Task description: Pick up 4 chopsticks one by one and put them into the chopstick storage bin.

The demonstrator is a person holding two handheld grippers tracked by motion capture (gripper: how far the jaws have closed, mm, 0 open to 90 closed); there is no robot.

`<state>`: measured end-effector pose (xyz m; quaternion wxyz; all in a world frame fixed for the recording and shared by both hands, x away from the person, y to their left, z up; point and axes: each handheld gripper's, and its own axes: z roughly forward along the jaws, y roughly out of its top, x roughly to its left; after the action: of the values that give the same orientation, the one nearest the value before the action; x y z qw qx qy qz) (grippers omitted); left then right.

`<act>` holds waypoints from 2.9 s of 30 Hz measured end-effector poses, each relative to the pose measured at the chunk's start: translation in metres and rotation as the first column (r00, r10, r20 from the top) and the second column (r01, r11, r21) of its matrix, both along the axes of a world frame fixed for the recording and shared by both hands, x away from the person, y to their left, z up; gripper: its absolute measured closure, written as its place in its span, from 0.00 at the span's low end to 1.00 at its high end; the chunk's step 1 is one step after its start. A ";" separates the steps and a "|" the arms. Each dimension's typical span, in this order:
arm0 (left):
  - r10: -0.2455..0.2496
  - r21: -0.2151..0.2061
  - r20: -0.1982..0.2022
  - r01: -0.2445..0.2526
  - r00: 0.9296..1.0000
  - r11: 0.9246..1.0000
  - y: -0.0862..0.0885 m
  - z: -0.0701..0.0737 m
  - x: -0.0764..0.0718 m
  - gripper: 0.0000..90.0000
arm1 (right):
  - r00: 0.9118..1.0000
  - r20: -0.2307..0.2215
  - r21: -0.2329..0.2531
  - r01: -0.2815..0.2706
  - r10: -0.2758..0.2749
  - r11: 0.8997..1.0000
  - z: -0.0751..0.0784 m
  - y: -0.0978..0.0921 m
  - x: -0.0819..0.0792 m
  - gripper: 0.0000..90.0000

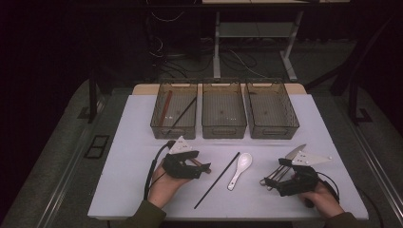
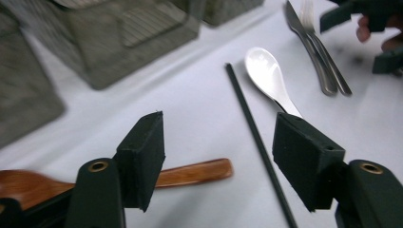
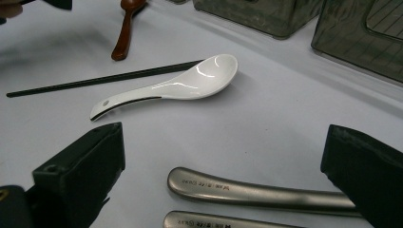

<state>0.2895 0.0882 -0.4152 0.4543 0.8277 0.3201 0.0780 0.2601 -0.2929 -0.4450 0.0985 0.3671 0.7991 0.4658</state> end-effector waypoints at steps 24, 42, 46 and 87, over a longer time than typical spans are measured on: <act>-0.042 0.104 -0.037 0.045 0.998 0.994 -0.058 -0.031 -0.007 0.82 | 1.000 0.004 -0.008 -0.008 0.008 1.000 0.000 0.003 0.001 0.01; -0.019 0.146 -0.027 0.023 0.999 0.989 -0.063 -0.037 -0.009 0.93 | 1.000 0.005 -0.011 -0.010 0.010 1.000 -0.001 0.004 0.001 0.01; -0.016 0.156 -0.016 0.018 1.000 0.988 -0.063 -0.037 -0.008 0.94 | 1.000 0.004 -0.010 -0.008 0.008 1.000 0.000 0.004 0.000 0.01; -0.022 0.043 -0.028 0.023 0.999 0.999 -0.011 0.018 0.017 0.95 | 1.000 0.004 -0.013 -0.014 0.014 1.000 0.000 0.004 -0.001 0.01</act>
<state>0.3065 0.0768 -0.3976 0.4327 0.8419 0.3151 0.0686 0.2594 -0.2885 -0.4454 0.0991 0.3600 0.8044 0.4621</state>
